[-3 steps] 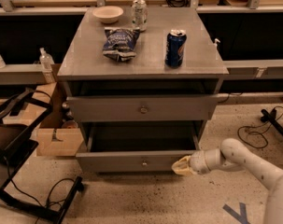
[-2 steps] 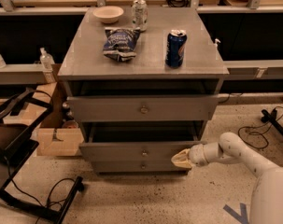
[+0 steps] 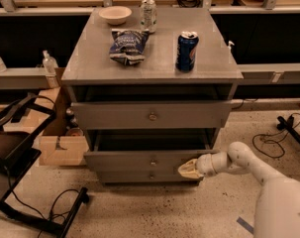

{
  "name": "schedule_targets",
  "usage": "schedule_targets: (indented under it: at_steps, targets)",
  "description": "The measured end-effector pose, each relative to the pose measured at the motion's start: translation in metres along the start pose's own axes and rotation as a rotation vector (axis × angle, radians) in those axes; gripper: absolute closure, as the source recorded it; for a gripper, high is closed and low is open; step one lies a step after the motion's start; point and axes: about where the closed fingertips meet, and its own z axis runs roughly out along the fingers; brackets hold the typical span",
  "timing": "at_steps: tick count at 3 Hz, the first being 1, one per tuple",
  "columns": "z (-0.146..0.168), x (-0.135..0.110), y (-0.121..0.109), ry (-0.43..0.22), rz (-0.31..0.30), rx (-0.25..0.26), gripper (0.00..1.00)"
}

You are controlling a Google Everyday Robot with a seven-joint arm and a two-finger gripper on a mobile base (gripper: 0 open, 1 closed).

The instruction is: Close middle drawer

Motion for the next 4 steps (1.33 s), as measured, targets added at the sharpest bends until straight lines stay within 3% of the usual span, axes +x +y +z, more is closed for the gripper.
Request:
schedule_targets:
  at_steps: [4]
  targets:
    - [-0.005,-0.011,-0.054,0.005,-0.038,-0.004,1.00]
